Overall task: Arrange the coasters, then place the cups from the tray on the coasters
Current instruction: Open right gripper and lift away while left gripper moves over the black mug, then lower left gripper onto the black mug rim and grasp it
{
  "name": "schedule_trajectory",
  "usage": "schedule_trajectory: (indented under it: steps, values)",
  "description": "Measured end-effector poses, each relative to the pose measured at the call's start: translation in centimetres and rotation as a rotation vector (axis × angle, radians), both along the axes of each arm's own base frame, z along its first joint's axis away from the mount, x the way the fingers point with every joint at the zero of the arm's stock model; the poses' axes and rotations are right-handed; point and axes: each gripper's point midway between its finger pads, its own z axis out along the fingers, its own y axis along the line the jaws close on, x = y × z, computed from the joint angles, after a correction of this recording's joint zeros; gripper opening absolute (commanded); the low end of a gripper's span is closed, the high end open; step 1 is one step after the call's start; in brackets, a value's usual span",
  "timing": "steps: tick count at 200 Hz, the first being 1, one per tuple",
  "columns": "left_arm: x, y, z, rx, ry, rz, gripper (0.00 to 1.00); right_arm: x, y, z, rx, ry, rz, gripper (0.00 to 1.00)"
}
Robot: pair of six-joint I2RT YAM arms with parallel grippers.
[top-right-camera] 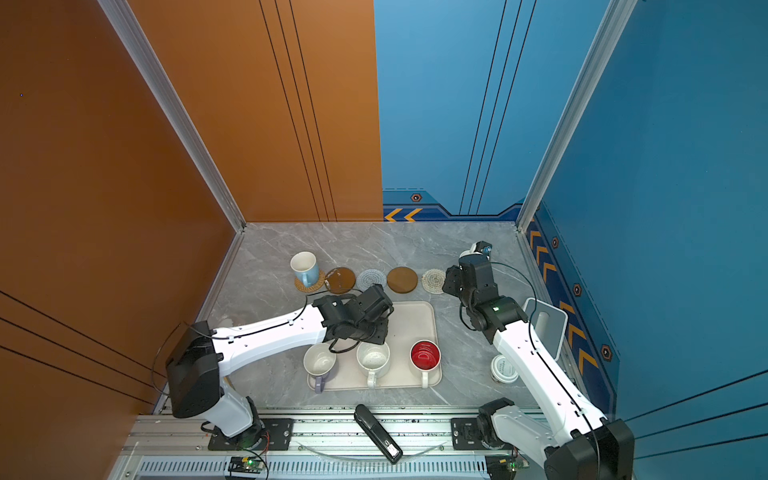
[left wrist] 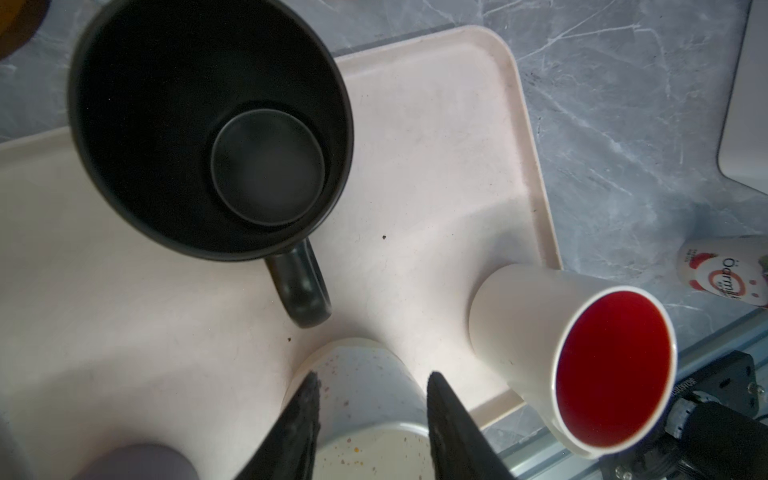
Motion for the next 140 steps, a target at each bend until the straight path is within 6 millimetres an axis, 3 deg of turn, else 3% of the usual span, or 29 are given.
schedule_trajectory:
  steps: [40,140]
  values:
    - [0.3,0.3,-0.3,0.005,0.001,0.049,0.43,-0.2,-0.1,0.6,0.008,-0.025,-0.001,0.45]
    - [1.5,0.3,-0.1,0.009,-0.023,0.121,0.43,0.1,-1.1,-0.3,0.021,-0.016,-0.019,0.45]
